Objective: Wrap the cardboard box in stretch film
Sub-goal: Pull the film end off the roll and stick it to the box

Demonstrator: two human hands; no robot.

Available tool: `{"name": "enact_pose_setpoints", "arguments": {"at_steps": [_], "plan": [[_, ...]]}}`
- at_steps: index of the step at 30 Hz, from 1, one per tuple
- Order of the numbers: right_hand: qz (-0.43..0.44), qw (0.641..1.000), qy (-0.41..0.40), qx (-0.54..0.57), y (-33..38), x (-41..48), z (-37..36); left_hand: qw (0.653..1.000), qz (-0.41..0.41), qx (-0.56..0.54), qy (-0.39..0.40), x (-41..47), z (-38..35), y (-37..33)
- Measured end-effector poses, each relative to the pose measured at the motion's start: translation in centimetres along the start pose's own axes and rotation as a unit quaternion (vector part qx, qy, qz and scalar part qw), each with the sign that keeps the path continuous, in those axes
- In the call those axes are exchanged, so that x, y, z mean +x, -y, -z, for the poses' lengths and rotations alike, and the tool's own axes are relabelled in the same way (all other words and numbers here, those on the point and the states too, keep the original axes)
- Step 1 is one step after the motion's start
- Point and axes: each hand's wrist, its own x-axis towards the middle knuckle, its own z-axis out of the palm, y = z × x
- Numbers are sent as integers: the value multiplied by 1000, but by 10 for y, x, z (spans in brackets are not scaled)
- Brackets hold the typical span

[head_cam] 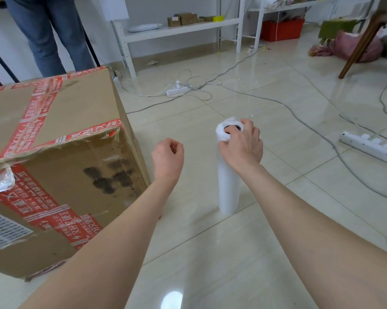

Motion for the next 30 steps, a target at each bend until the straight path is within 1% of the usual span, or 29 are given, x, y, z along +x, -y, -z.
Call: {"name": "enact_pose_setpoints", "arguments": {"at_steps": [2,5,8,10,13,17,21,26,30], "plan": [[-14,1000,-7,10,0,0,-1,1000,7,-5,-12,0,3,3],[-35,999,-13,5,1,1,-4,999,-8,-32,7,3,5,8],[-43,999,-14,-6,3,4,-3,999,-28,2,29,6,8,13],[-34,999,-21,-7,3,5,-4,999,-23,17,21,8,9,14],[-16,999,-36,-13,2,1,-5,1000,0,10,-12,8,11,12],[-32,999,-43,-4,-9,2,5,999,3,21,-45,8,14,15],[-30,999,-35,4,-18,2,7,999,-13,30,-43,6,18,17],[-48,998,-47,-9,-11,6,3,999,-5,9,-34,4,21,15],[-38,998,-58,0,-14,5,6,999,-2,14,-47,4,27,16]]}}
